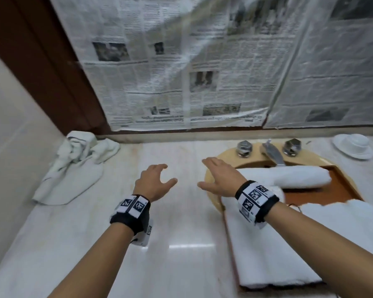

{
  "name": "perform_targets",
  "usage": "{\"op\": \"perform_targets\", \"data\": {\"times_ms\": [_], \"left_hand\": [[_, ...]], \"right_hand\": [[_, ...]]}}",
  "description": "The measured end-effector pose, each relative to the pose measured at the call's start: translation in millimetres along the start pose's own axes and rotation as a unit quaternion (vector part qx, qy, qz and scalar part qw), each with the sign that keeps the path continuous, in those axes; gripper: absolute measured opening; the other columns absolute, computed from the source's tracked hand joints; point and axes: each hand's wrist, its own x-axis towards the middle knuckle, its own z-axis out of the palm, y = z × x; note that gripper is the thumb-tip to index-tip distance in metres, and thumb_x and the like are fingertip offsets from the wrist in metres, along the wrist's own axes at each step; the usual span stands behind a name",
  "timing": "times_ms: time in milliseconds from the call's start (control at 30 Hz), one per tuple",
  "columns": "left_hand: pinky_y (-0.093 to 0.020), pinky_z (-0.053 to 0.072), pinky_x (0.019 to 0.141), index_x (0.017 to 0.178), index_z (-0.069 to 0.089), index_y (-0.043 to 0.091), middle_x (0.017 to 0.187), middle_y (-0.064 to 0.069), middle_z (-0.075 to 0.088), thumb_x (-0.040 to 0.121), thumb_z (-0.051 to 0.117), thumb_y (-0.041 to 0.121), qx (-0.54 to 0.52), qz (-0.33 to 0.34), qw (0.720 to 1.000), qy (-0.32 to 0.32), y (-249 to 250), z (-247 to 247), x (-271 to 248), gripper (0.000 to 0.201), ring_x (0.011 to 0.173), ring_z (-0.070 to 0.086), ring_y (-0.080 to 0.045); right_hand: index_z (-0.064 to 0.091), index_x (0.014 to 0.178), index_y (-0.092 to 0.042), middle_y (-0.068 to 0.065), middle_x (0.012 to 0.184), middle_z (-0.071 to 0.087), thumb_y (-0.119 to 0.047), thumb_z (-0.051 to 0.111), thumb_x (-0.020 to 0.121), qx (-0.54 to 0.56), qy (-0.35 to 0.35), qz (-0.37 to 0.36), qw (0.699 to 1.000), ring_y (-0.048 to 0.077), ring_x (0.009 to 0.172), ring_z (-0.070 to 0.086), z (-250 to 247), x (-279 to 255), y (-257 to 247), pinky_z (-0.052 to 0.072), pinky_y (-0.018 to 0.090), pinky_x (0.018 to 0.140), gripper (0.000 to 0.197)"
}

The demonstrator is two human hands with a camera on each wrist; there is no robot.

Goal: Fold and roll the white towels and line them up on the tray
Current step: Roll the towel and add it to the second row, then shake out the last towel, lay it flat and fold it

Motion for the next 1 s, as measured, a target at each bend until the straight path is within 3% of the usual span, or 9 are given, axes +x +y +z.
{"op": "perform_targets", "data": {"times_ms": [333, 567, 667, 800, 867, 933, 1000], "left_hand": [[-0.043, 0.04, 0.105, 0.146, 0.041, 0.031, 0.152, 0.004, 0.039, 0.087, 0.061, 0.059, 0.036, -0.098, 0.994, 0.015, -220, -103, -20, 0.068, 0.134, 0.041, -0.027], [-0.045, 0.041, 0.104, 0.148, 0.037, 0.031, 0.155, 0.003, 0.032, 0.088, 0.063, 0.051, 0.082, -0.142, 0.986, -0.02, -301, -117, 14, 0.068, 0.135, 0.037, -0.026], [-0.045, 0.042, 0.103, 0.145, 0.041, 0.034, 0.148, 0.002, 0.038, 0.086, 0.064, 0.047, 0.105, -0.174, 0.978, -0.05, -331, -119, 30, 0.064, 0.133, 0.04, -0.027], [-0.038, 0.045, 0.092, 0.12, 0.063, 0.031, 0.119, 0.004, 0.056, 0.09, 0.061, 0.039, 0.055, -0.131, 0.988, -0.053, -358, -114, 37, 0.032, 0.116, 0.055, -0.021], [-0.037, 0.046, 0.088, 0.112, 0.068, 0.027, 0.104, 0.008, 0.062, 0.087, 0.058, 0.038, 0.003, -0.076, 0.996, -0.041, -364, -109, 34, 0.028, 0.102, 0.06, -0.017], [-0.03, 0.044, 0.082, 0.106, 0.069, 0.023, 0.091, 0.014, 0.06, 0.087, 0.064, 0.033, -0.046, -0.03, 0.998, -0.027, -364, -106, 29, 0.022, 0.086, 0.058, -0.009], [-0.023, 0.04, 0.077, 0.105, 0.067, 0.021, 0.089, 0.012, 0.06, 0.088, 0.065, 0.029, -0.05, 0.004, 0.999, -0.008, -362, -107, 24, 0.019, 0.081, 0.054, -0.006]], "right_hand": [[0.023, 0.154, -0.016, 0.0, 0.159, 0.025, -0.059, 0.052, 0.093, 0.062, -0.048, -0.034, 0.996, 0.02, 0.141, 0.031, 77, 119, -197, 0.031, 0.033, 0.113, 0.08], [0.028, 0.152, -0.016, 0.0, 0.156, 0.029, -0.047, 0.054, 0.096, 0.068, -0.086, -0.052, 0.993, 0.022, 0.138, 0.035, 128, 200, -253, 0.037, 0.038, 0.109, 0.069], [0.032, 0.151, -0.016, 0.002, 0.155, 0.032, -0.039, 0.055, 0.097, 0.067, -0.11, -0.089, 0.988, 0.023, 0.138, 0.035, 157, 237, -271, 0.035, 0.036, 0.11, 0.063], [0.033, 0.15, -0.021, -0.002, 0.154, 0.031, -0.032, 0.059, 0.093, 0.051, -0.128, -0.135, 0.981, 0.023, 0.137, 0.033, 195, 268, -296, 0.038, 0.042, 0.107, 0.063], [0.034, 0.148, -0.024, -0.004, 0.153, 0.033, -0.032, 0.06, 0.091, 0.019, -0.115, -0.166, 0.979, 0.023, 0.135, 0.035, 207, 279, -303, 0.041, 0.044, 0.102, 0.064], [0.04, 0.145, -0.027, -0.004, 0.148, 0.039, -0.033, 0.057, 0.092, -0.007, -0.106, -0.182, 0.977, 0.024, 0.129, 0.039, 210, 287, -302, 0.042, 0.043, 0.097, 0.055], [0.054, 0.135, -0.024, 0.0, 0.135, 0.053, -0.026, 0.052, 0.096, 0.006, -0.105, -0.187, 0.977, 0.026, 0.12, 0.046, 206, 291, -295, 0.042, 0.041, 0.094, 0.039]]}}
